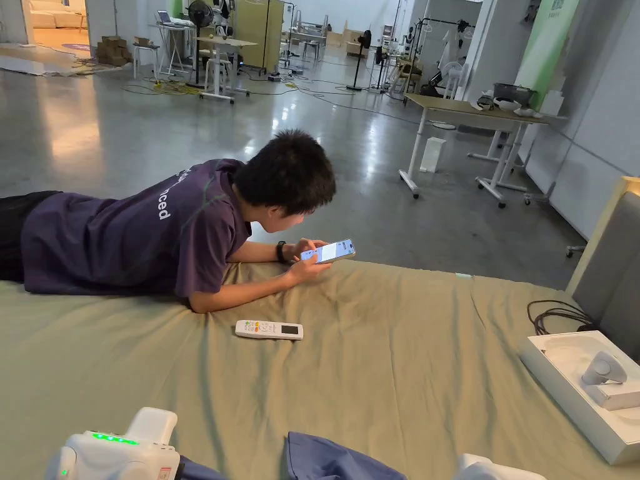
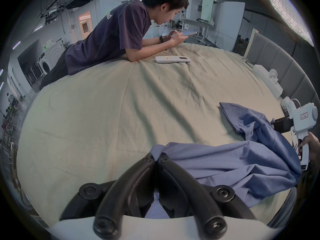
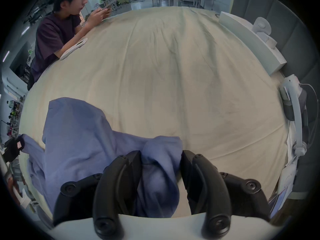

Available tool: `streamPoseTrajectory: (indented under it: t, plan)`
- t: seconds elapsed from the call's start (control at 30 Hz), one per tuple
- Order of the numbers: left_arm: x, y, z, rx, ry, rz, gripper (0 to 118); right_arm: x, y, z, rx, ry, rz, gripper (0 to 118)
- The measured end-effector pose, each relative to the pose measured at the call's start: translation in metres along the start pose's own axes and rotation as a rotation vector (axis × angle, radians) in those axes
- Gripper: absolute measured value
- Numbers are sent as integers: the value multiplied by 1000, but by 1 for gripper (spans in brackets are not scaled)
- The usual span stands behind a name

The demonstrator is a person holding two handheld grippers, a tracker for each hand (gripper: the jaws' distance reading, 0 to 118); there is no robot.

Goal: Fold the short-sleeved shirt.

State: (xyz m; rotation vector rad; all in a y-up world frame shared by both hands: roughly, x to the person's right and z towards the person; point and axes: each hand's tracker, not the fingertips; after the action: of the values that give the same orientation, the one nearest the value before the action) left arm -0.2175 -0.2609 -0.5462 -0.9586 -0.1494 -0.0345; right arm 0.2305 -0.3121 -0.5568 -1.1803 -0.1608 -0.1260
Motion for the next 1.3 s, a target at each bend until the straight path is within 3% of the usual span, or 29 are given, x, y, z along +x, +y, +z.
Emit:
streamPoseTrajectory:
  t: [0.03,0.1,0.2,0.47,0.87,1.3]
  plan:
    - [0,-2,-1,-1,3,-6,3,-4,0,5,4,-12,-4,45]
    - [2,-6,1,-2,10,-13,3,-7,-2,9,20,8,18,7]
    - [4,-11,3,-5,15,-24,3,-12,-10,15,23,-1,56,6]
    - [-5,-2,43,80,15,-17,3,1,-24,94,318,51,70,5]
    - [-43,52,190,366,97,8,3,19,-13,268,694,7,99,4]
    - [-113,94,293,482,231,99,3,58,14,377,867,-68,-5,4]
